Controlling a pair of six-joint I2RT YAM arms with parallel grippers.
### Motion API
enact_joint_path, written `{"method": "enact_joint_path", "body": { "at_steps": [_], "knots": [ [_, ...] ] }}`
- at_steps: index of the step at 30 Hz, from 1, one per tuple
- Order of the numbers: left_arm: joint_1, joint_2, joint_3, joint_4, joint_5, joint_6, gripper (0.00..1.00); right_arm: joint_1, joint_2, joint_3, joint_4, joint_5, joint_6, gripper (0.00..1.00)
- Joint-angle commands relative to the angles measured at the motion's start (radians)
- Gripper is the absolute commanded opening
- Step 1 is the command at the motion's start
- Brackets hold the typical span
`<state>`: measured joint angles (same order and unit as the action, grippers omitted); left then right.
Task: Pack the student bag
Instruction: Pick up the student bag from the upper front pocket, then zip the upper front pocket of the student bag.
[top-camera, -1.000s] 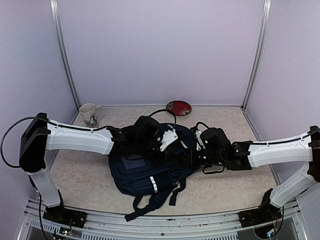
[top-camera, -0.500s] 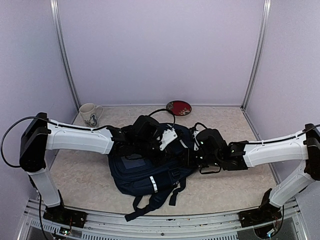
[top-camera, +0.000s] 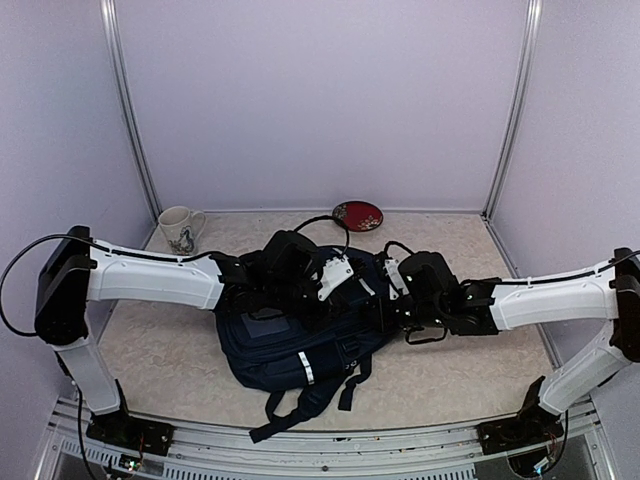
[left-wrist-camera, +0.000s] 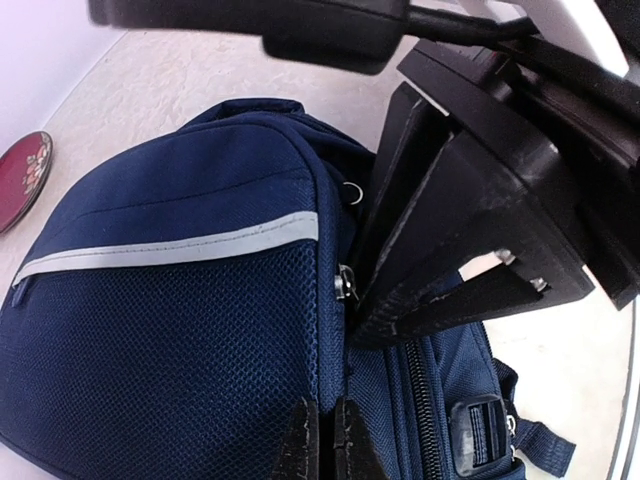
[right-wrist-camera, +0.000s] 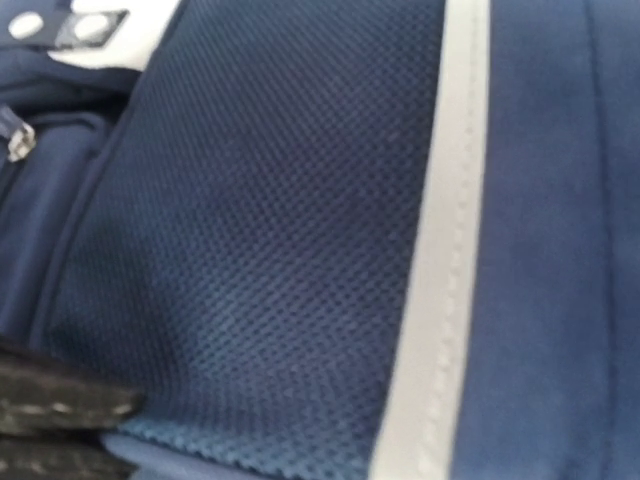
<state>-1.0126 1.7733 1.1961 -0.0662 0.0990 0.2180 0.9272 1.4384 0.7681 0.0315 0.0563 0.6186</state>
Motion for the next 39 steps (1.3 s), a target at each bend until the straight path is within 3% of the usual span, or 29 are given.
{"method": "enact_joint_path", "body": {
  "at_steps": [1, 3, 6, 11, 19, 25, 31, 37, 39],
  "knots": [
    [-0.011, -0.050, -0.008, 0.039, -0.010, 0.017, 0.00, -0.014, 0.061, 0.040, -0.061, 0.004, -0.030, 0.15],
    [-0.020, -0.048, -0.006, 0.035, -0.022, 0.026, 0.00, -0.014, 0.063, 0.039, -0.049, 0.049, -0.023, 0.14],
    [-0.026, -0.046, -0.004, 0.028, -0.029, 0.035, 0.00, -0.014, 0.068, 0.046, -0.047, 0.071, -0.043, 0.00],
    [-0.006, -0.058, -0.012, 0.005, -0.057, 0.034, 0.00, -0.028, 0.023, 0.046, -0.131, 0.098, -0.075, 0.00],
    [0.014, -0.095, -0.035, -0.018, -0.101, 0.051, 0.00, -0.095, -0.084, 0.014, -0.278, -0.096, -0.199, 0.00],
    [0.000, -0.086, -0.027, -0.014, -0.093, 0.049, 0.00, -0.096, -0.042, 0.048, -0.291, -0.148, -0.219, 0.00],
    [-0.018, -0.067, -0.016, -0.013, -0.091, 0.047, 0.00, -0.076, 0.046, 0.070, -0.293, -0.087, -0.118, 0.30],
    [-0.021, -0.058, -0.010, -0.011, -0.086, 0.046, 0.00, -0.015, 0.040, 0.066, -0.215, 0.057, 0.001, 0.31],
    [-0.021, -0.058, -0.010, -0.011, -0.084, 0.048, 0.00, -0.012, 0.026, 0.067, -0.205, 0.093, 0.002, 0.22]
  ]
}}
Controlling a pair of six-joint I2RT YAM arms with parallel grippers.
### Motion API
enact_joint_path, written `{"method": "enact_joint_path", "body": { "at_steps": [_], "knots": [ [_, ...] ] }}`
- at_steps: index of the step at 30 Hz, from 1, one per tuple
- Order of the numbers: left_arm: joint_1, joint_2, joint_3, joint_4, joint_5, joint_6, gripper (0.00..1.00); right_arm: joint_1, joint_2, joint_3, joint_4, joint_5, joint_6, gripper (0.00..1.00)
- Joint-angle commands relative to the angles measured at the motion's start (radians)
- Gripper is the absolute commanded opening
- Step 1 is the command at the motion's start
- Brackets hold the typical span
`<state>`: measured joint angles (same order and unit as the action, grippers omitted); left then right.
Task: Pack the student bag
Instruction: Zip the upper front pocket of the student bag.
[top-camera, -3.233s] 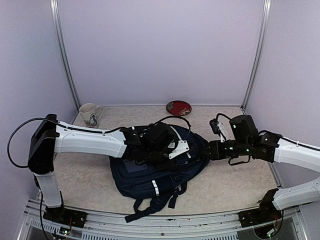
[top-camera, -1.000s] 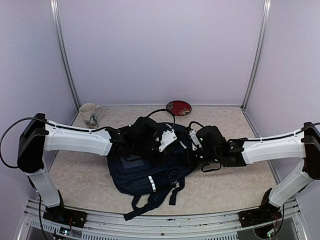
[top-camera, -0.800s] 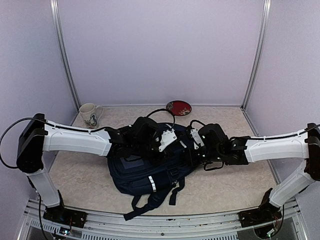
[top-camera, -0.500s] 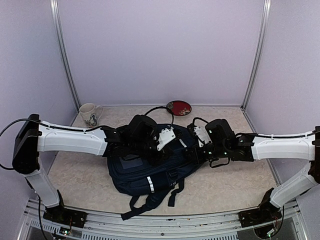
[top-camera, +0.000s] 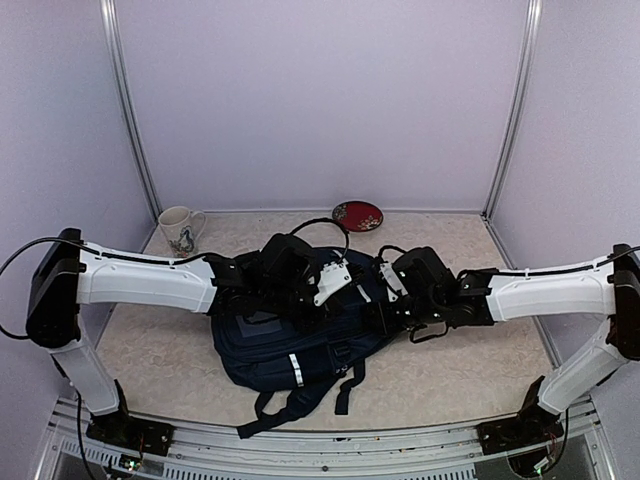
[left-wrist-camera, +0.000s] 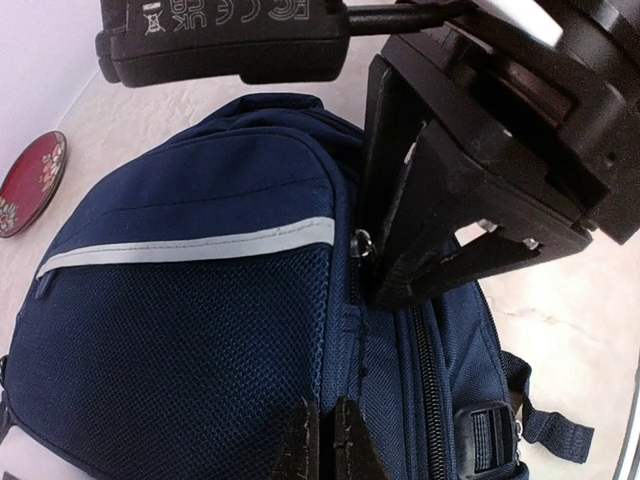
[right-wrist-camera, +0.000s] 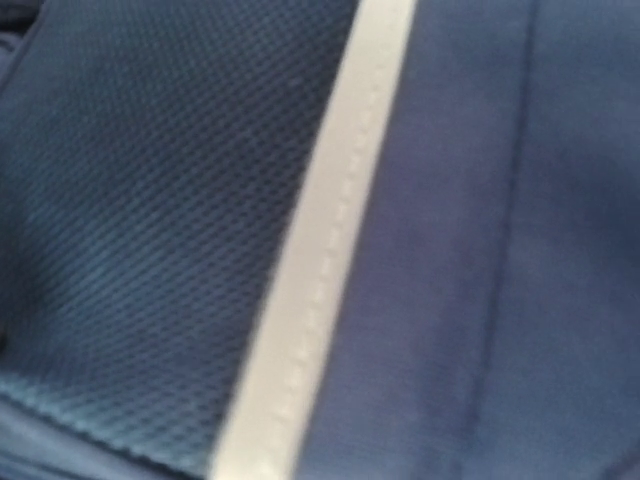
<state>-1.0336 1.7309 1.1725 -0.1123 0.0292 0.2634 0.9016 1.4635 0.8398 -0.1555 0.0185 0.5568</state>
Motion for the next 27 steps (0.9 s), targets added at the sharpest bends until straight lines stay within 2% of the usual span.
{"method": "enact_joint_path", "body": {
  "at_steps": [1, 3, 4, 8, 11, 18, 23, 25, 27],
  "knots": [
    [-0.001, -0.016, 0.015, 0.033, -0.014, 0.004, 0.00, 0.012, -0.005, -0.003, -0.015, 0.140, 0.060, 0.16],
    [0.000, -0.016, 0.014, 0.029, -0.019, 0.005, 0.00, 0.012, -0.005, 0.006, -0.034, 0.155, 0.061, 0.03],
    [0.000, -0.018, 0.013, 0.026, -0.024, 0.006, 0.00, 0.012, -0.006, 0.009, -0.051, 0.163, 0.061, 0.00],
    [0.015, -0.037, -0.006, 0.017, -0.030, 0.011, 0.00, -0.022, -0.071, -0.036, -0.089, 0.141, 0.025, 0.00],
    [0.021, -0.047, -0.012, -0.022, -0.053, 0.026, 0.00, -0.104, -0.127, -0.082, -0.130, 0.042, -0.069, 0.00],
    [0.003, -0.099, -0.081, -0.102, 0.000, 0.058, 0.00, -0.253, -0.135, -0.020, -0.316, -0.039, -0.320, 0.00],
    [-0.028, -0.170, -0.160, -0.121, 0.031, 0.099, 0.00, -0.337, -0.103, 0.053, -0.379, 0.001, -0.420, 0.00],
    [-0.049, -0.208, -0.195, -0.104, 0.062, 0.130, 0.00, -0.342, -0.064, 0.100, -0.373, 0.071, -0.467, 0.00],
    [-0.077, -0.241, -0.235, -0.068, 0.078, 0.167, 0.00, -0.342, -0.015, 0.157, -0.346, 0.057, -0.520, 0.00]
  ]
}}
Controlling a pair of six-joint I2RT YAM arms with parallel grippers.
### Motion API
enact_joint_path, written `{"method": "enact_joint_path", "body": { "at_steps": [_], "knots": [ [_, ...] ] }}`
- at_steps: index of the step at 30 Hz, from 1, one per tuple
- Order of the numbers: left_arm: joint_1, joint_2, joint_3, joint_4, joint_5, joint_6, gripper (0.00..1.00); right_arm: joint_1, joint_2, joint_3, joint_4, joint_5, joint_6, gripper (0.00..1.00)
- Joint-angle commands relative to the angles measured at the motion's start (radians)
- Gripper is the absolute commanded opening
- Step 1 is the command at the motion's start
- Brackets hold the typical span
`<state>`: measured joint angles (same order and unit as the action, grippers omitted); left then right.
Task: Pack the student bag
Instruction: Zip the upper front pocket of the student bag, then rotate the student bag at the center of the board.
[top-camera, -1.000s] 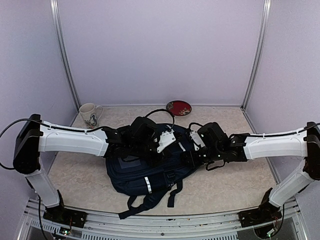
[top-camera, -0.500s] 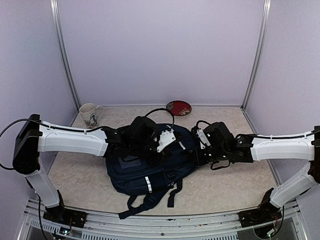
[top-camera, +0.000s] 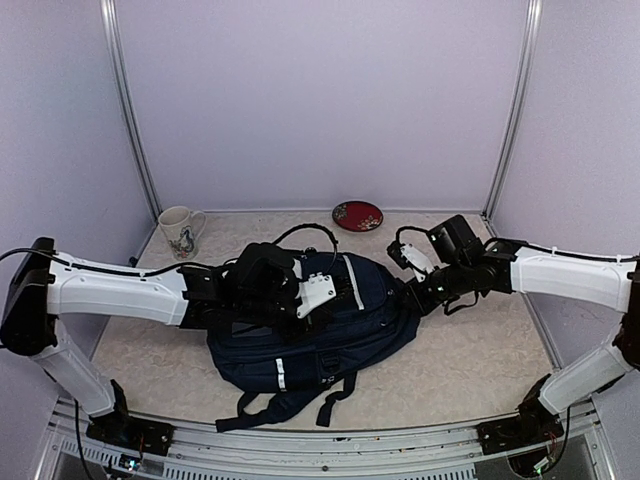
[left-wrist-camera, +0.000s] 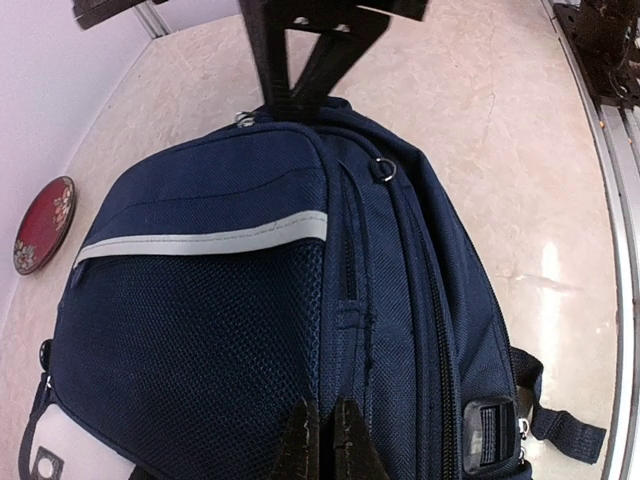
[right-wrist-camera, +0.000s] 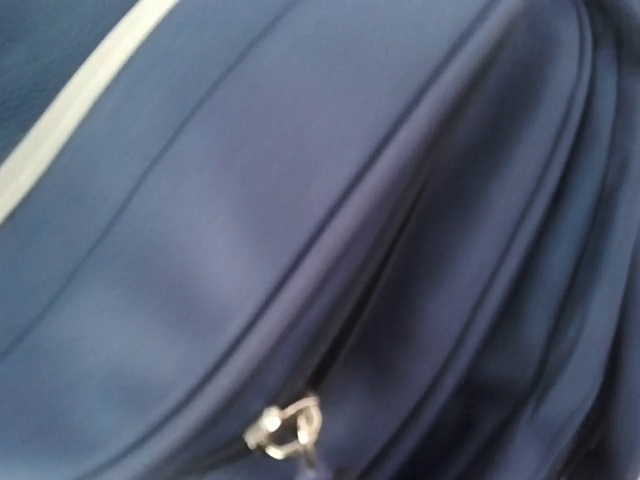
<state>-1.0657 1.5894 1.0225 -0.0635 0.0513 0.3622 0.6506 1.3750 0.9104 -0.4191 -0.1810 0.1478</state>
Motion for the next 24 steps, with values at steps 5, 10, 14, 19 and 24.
{"method": "enact_joint_path", "body": {
  "at_steps": [5, 10, 14, 19, 24],
  "knots": [
    [-0.086, -0.128, -0.119, -0.050, 0.071, 0.118, 0.00, -0.089, 0.169, 0.188, 0.047, 0.147, -0.265, 0.00],
    [-0.098, -0.123, -0.133, -0.004, 0.084, 0.108, 0.00, -0.088, 0.282, 0.228, 0.065, 0.198, -0.280, 0.00],
    [-0.094, -0.172, -0.186, 0.040, 0.036, 0.003, 0.08, -0.061, 0.300, 0.154, 0.119, 0.103, -0.262, 0.00],
    [-0.091, -0.306, -0.203, -0.066, -0.171, -0.294, 0.74, 0.007, 0.266, 0.059, 0.166, 0.024, -0.203, 0.00],
    [-0.163, -0.488, -0.235, -0.309, -0.270, -0.643, 0.51, 0.011, 0.228, -0.008, 0.211, -0.020, -0.134, 0.00]
  ]
}}
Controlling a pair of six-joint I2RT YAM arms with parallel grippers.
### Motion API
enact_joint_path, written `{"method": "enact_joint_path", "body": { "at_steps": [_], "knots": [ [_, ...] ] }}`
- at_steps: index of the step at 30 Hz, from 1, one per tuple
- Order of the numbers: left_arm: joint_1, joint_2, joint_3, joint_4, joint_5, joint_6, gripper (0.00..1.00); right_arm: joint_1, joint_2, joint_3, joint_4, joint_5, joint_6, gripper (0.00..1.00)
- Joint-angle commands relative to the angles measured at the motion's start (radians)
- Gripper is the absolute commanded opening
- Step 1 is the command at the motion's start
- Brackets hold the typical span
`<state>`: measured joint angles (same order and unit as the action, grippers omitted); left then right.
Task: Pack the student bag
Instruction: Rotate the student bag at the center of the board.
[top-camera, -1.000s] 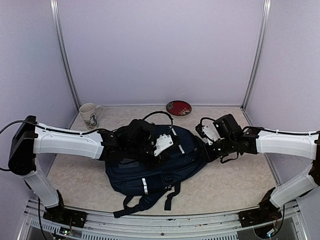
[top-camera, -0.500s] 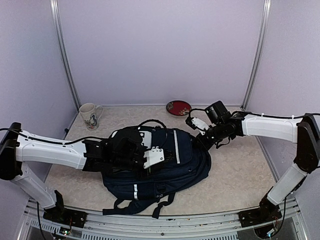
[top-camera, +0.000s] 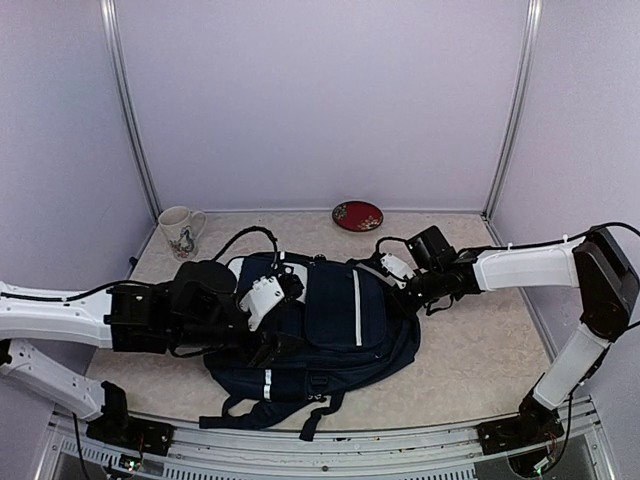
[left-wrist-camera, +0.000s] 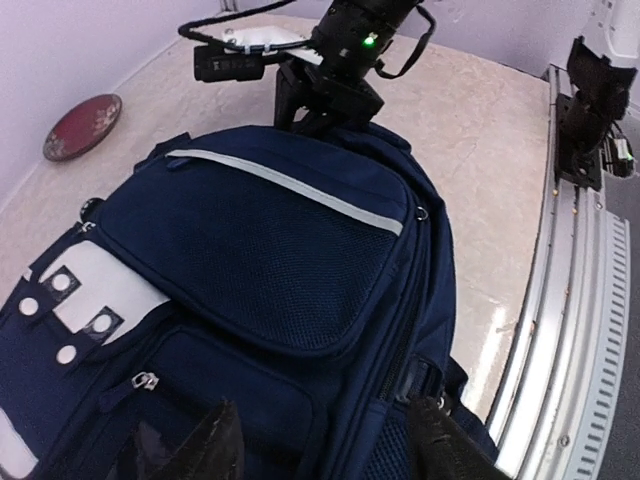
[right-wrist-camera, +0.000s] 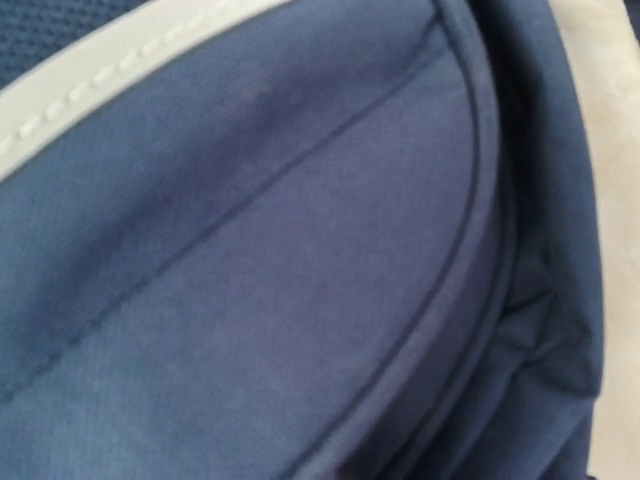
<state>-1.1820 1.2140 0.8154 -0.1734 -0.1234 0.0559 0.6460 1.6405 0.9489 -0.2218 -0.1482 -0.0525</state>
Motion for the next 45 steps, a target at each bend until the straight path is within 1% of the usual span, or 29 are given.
{"method": "enact_joint_path", "body": {
  "at_steps": [1, 2, 3, 4, 6, 9, 10, 11, 12, 14, 15, 16, 17, 19, 20, 21, 23, 25, 26, 28, 30, 32, 33, 34, 36, 37, 39, 41, 45],
  "knots": [
    [-0.051, -0.133, -0.053, -0.232, -0.082, -0.419, 0.37, 0.015, -0.042, -0.051, 0.020, -0.055, 0.078, 0.00],
    [-0.053, -0.149, -0.081, -0.252, -0.070, -0.493, 0.25, 0.015, -0.046, -0.054, 0.029, -0.057, 0.088, 0.00],
    [-0.057, -0.159, -0.118, -0.258, -0.064, -0.577, 0.16, 0.015, -0.049, -0.058, 0.036, -0.057, 0.095, 0.00],
    [-0.062, -0.175, -0.154, -0.256, -0.060, -0.639, 0.15, 0.015, -0.051, -0.060, 0.041, -0.058, 0.100, 0.00],
    [-0.065, -0.201, -0.211, -0.246, -0.060, -0.744, 0.16, 0.015, -0.046, -0.061, 0.042, -0.048, 0.109, 0.00],
    [-0.064, -0.236, -0.265, -0.265, -0.090, -0.859, 0.17, 0.017, -0.041, -0.064, 0.036, -0.053, 0.121, 0.00],
    [-0.058, -0.239, -0.282, -0.273, -0.108, -0.881, 0.21, 0.019, -0.043, -0.068, 0.037, -0.057, 0.125, 0.00],
    [-0.040, -0.236, -0.297, -0.276, -0.124, -0.895, 0.28, 0.022, -0.044, -0.073, 0.040, -0.057, 0.128, 0.00],
    [-0.011, -0.228, -0.309, -0.269, -0.138, -0.901, 0.32, 0.025, -0.047, -0.081, 0.043, -0.058, 0.134, 0.00],
    [0.058, -0.205, -0.331, -0.209, -0.158, -0.879, 0.36, 0.032, -0.049, -0.094, 0.052, -0.065, 0.144, 0.00],
    [0.103, -0.195, -0.347, -0.155, -0.150, -0.849, 0.41, 0.037, -0.050, -0.101, 0.056, -0.068, 0.148, 0.00],
    [0.165, -0.191, -0.370, -0.104, -0.142, -0.813, 0.49, 0.041, -0.052, -0.107, 0.060, -0.068, 0.150, 0.00],
    [0.237, -0.185, -0.384, -0.051, -0.126, -0.783, 0.52, 0.045, -0.055, -0.112, 0.063, -0.070, 0.155, 0.00],
    [0.396, -0.171, -0.393, 0.032, -0.096, -0.718, 0.53, 0.061, -0.064, -0.118, 0.068, -0.075, 0.168, 0.00],
    [0.431, -0.158, -0.385, 0.058, -0.097, -0.679, 0.53, 0.070, -0.066, -0.120, 0.070, -0.076, 0.177, 0.00],
    [0.494, -0.141, -0.371, 0.081, -0.108, -0.640, 0.52, 0.093, -0.070, -0.121, 0.073, -0.077, 0.191, 0.00],
    [0.551, -0.100, -0.321, 0.115, -0.148, -0.552, 0.51, 0.148, -0.068, -0.127, 0.102, -0.103, 0.243, 0.00],
    [0.572, -0.063, -0.249, 0.140, -0.189, -0.472, 0.52, 0.211, -0.059, -0.137, 0.159, -0.145, 0.312, 0.00],
    [0.572, -0.052, -0.212, 0.146, -0.205, -0.438, 0.54, 0.247, -0.052, -0.135, 0.189, -0.157, 0.346, 0.00],
    [0.539, -0.055, -0.149, 0.160, -0.214, -0.347, 0.63, 0.315, -0.035, -0.114, 0.229, -0.169, 0.399, 0.00],
    [0.452, -0.093, -0.126, 0.201, -0.243, -0.249, 0.69, 0.369, -0.021, -0.087, 0.267, -0.178, 0.439, 0.00],
    [0.324, -0.142, -0.139, 0.267, -0.258, -0.147, 0.71, 0.393, -0.011, -0.067, 0.308, -0.206, 0.475, 0.00],
    [0.272, -0.166, -0.154, 0.304, -0.222, -0.106, 0.72, 0.397, -0.009, -0.060, 0.321, -0.213, 0.494, 0.00],
    [0.231, -0.181, -0.173, 0.331, -0.158, -0.068, 0.73, 0.397, -0.007, -0.055, 0.326, -0.218, 0.503, 0.00],
    [0.176, -0.183, -0.196, 0.354, 0.007, -0.012, 0.72, 0.396, -0.008, -0.052, 0.317, -0.191, 0.505, 0.00],
    [0.146, -0.170, -0.200, 0.348, 0.049, 0.009, 0.71, 0.396, -0.006, -0.052, 0.305, -0.169, 0.505, 0.00],
    [0.099, -0.132, -0.193, 0.314, 0.079, 0.042, 0.70, 0.396, 0.002, -0.048, 0.257, -0.123, 0.505, 0.00],
    [0.086, -0.074, -0.170, 0.254, 0.108, 0.073, 0.70, 0.394, 0.002, -0.053, 0.218, -0.084, 0.526, 0.00],
    [0.079, 0.029, -0.131, 0.167, 0.028, 0.170, 0.72, 0.394, -0.022, -0.076, 0.220, -0.038, 0.548, 0.00]
  ]
}}
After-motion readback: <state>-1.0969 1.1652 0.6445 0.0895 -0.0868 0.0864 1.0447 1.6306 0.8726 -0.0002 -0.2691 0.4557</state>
